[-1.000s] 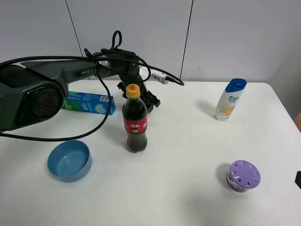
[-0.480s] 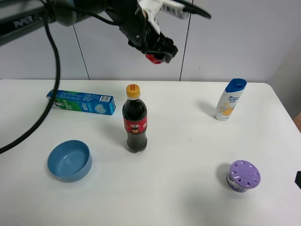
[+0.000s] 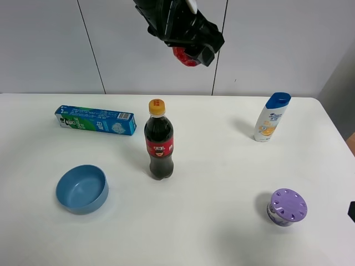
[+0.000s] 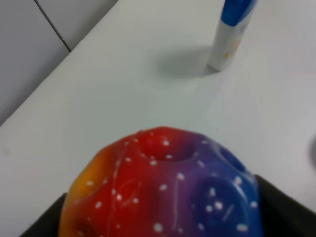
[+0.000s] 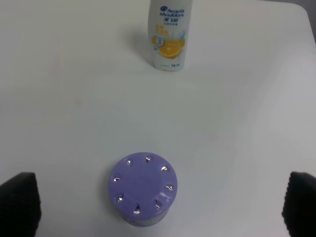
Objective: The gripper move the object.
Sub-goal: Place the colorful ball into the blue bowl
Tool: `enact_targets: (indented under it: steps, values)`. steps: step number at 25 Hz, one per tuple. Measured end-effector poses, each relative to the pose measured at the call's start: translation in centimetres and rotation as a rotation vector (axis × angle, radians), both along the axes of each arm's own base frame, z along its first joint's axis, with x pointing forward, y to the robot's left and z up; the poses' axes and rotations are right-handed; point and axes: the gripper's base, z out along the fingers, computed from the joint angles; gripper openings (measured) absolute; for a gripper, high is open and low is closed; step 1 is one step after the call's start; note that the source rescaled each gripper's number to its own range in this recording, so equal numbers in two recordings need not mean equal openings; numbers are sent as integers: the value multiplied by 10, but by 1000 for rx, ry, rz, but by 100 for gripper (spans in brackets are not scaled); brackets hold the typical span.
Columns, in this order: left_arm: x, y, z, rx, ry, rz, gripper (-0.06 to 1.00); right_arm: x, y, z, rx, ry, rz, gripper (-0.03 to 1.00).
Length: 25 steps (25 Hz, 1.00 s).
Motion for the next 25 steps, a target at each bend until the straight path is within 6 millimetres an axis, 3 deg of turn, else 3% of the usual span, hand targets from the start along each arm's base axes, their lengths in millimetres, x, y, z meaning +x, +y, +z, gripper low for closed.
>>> enact_targets:
  steps: [6,9,12,15,19,25]
  values:
    - [-18,29,33,1,-61,89,7,0,0,0,1,0,1,100]
    - [-33,59,44,15,-94,147,7,0,0,0,1,0,1,100]
    - [-47,97,42,26,-87,225,7,0,0,0,1,0,1,100]
    - [-63,136,28,16,-79,309,7,0,0,0,1,0,1,100]
    - [-90,180,-8,13,-81,386,7,0,0,0,1,0,1,100]
    - [-120,215,-92,54,-34,438,7,0,0,0,1,0,1,100]
